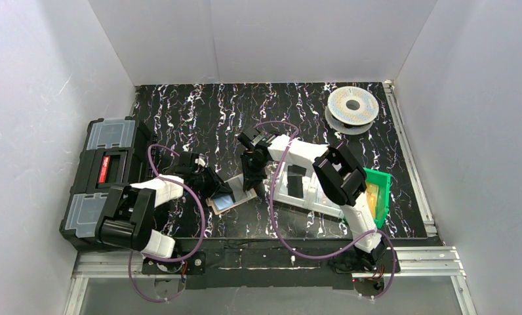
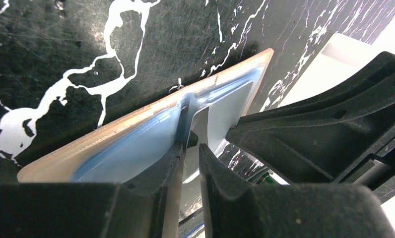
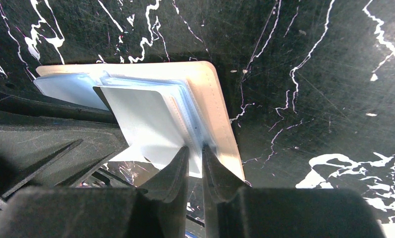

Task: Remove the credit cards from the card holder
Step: Remove the credit card from the card holder.

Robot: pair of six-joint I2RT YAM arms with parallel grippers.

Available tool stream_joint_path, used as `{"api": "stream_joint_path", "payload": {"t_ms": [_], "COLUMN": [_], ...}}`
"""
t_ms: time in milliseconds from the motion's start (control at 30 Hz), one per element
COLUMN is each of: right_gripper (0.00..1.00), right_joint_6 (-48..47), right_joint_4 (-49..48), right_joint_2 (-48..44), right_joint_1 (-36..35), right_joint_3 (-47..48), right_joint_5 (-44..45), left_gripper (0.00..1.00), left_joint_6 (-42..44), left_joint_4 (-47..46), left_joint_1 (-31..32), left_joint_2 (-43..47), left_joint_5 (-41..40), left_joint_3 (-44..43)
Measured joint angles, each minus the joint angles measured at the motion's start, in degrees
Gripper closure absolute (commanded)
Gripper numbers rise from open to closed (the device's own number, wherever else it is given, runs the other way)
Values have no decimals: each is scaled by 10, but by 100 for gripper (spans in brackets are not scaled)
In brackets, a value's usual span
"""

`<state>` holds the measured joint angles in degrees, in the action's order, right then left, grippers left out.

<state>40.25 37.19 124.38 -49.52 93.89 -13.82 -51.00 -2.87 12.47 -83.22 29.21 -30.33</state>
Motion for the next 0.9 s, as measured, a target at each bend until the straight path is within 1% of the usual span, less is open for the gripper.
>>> {"api": "stream_joint_path", "payload": {"t_ms": [100,267,300,500,900], "right_gripper": [80,80,80,72,70], "right_joint_6": [0,0,0,0,4], "right_joint_4": [0,0,0,-1,-5], "right_joint_2": [1,2,2,2,2], "right_joint_1": [0,1,1,1,1], "right_joint_3": [1,1,1,1,1], "right_joint_5": [-1,-3,-3,-4,-10], "left_gripper": [89,99,100,100,100], "left_joint_6": [-1,-2,-2,0,29], "left_joint_4": [-1,-1,0,24,158], "left_joint_1": [0,-3,-3,-4,-5], "left_joint_2": [-3,-5,-5,3,65], "left_joint_5": [1,3,3,-9,-79], "left_joint_3": [0,0,1,-3,-36]}}
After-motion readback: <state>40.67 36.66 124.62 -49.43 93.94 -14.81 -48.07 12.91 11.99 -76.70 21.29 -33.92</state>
